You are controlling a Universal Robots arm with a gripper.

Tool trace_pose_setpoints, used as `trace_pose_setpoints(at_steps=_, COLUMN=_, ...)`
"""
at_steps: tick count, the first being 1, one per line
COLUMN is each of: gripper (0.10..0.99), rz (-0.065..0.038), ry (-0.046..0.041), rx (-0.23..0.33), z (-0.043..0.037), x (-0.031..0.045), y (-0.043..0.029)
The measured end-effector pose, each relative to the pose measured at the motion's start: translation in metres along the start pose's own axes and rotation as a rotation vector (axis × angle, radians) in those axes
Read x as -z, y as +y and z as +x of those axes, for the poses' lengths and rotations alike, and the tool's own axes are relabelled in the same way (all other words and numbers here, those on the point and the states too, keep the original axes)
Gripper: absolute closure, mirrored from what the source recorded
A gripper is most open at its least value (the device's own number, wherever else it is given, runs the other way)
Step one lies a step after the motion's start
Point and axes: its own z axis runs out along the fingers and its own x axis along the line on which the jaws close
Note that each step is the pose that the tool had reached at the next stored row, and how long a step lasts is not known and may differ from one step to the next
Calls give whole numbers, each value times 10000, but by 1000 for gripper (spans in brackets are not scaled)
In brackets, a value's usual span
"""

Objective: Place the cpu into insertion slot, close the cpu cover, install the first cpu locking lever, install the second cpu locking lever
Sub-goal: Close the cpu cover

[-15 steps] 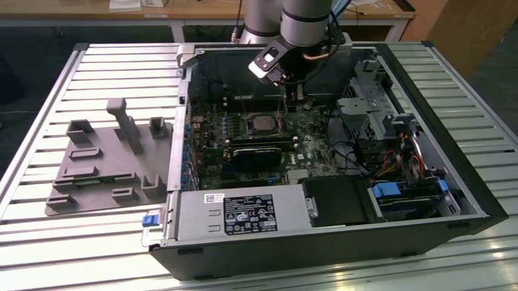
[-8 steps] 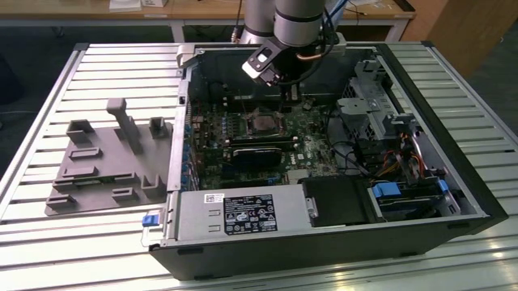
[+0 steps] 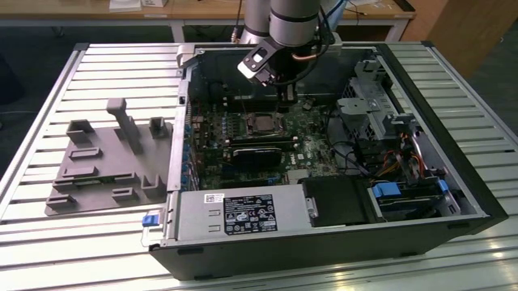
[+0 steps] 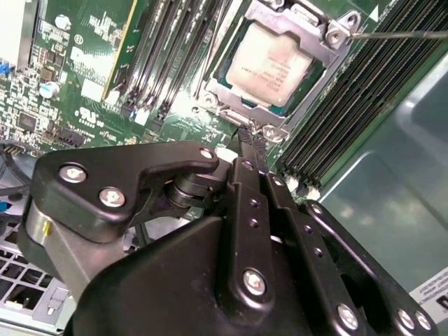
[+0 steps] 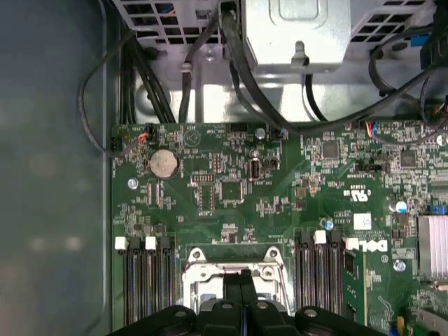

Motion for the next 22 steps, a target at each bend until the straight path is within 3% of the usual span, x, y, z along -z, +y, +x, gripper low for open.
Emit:
trace_pose_setpoints(at_steps=9, gripper=984, rz=0, ry=0, rx=1, z=-9, x=-39, y=-183)
trace_pose_setpoints(at_steps=10, gripper=984, rz=0, ry=1, rx=-1, z=-12, x=-63, y=-243)
trace_pose_setpoints(at_steps=22, gripper=984, rz=1, ry=-1, rx=0, z=-23, x=-145, y=-380)
